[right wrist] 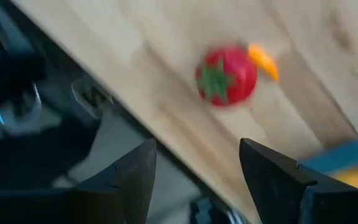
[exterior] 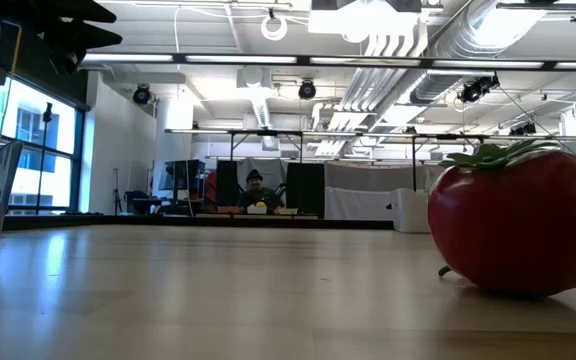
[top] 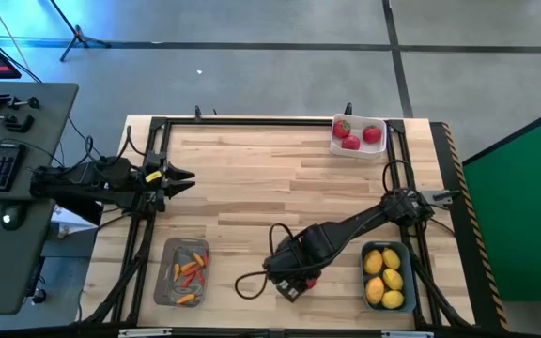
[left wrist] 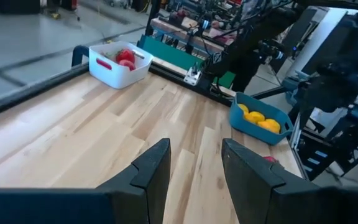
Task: Sort produce into baskets
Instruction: Put the tomato into the white bin
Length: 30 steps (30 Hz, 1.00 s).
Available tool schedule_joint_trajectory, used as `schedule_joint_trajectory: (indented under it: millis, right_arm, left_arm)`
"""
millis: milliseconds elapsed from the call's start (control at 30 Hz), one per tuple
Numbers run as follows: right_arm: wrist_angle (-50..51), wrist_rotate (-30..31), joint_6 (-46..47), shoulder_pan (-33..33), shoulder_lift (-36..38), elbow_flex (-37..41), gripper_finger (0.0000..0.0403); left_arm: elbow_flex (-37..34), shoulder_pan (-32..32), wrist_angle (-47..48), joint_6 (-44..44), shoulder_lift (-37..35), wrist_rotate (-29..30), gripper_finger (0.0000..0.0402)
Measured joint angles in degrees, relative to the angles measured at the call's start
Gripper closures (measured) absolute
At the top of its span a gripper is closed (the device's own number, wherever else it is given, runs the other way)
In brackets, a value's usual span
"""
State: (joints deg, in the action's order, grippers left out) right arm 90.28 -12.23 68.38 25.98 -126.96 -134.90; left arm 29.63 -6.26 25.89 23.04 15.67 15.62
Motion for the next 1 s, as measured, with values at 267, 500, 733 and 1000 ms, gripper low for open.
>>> schedule_joint_trajectory:
  millis: [267, 500, 733, 1000]
  right_arm:
    - [-0.29, -5.88, -19.71, -1.68, 1.69, -0.03, 0.0182]
    - [-0.28, -5.80, -36.89, -6.67, 1.79, -0.03, 0.0182]
    - [-0.30, -1.76, -56.45, -10.21, 1.79, 0.29, 0.0182]
    - [-0.27, -4.20, -62.83, -12.38, 1.73, 0.82, 0.0182]
  left_arm:
    - [0.00, 0.06, -5.34, -10.59, 0.37, 2.90, 0.0271]
    - [0.00, 0.06, -5.37, -10.29, 0.54, 3.05, 0.0271]
    - [0.00, 0.06, -4.37, -12.15, 0.84, 3.07, 0.0271]
    - [0.00, 0.06, -6.50, -10.04, 5.01, 3.20, 0.0271]
